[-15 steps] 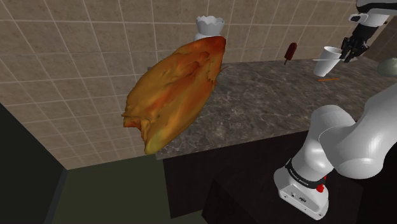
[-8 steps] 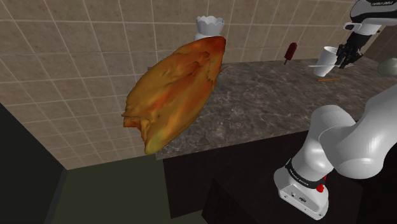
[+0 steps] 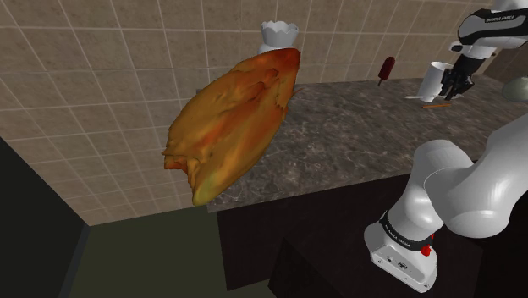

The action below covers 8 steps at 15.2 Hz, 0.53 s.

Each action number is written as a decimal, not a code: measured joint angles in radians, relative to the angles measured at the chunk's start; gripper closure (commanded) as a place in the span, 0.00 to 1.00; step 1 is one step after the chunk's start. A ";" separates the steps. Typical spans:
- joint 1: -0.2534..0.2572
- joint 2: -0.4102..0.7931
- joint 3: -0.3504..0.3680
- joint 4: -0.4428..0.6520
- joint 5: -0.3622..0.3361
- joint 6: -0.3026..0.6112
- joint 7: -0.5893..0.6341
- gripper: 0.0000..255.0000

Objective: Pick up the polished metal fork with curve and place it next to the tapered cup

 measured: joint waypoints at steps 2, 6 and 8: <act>0.006 -0.008 -0.011 -0.020 -0.011 0.023 0.008 1.00; 0.021 -0.023 -0.035 -0.059 -0.033 0.069 0.026 1.00; 0.030 -0.033 -0.050 -0.072 -0.045 0.088 0.033 1.00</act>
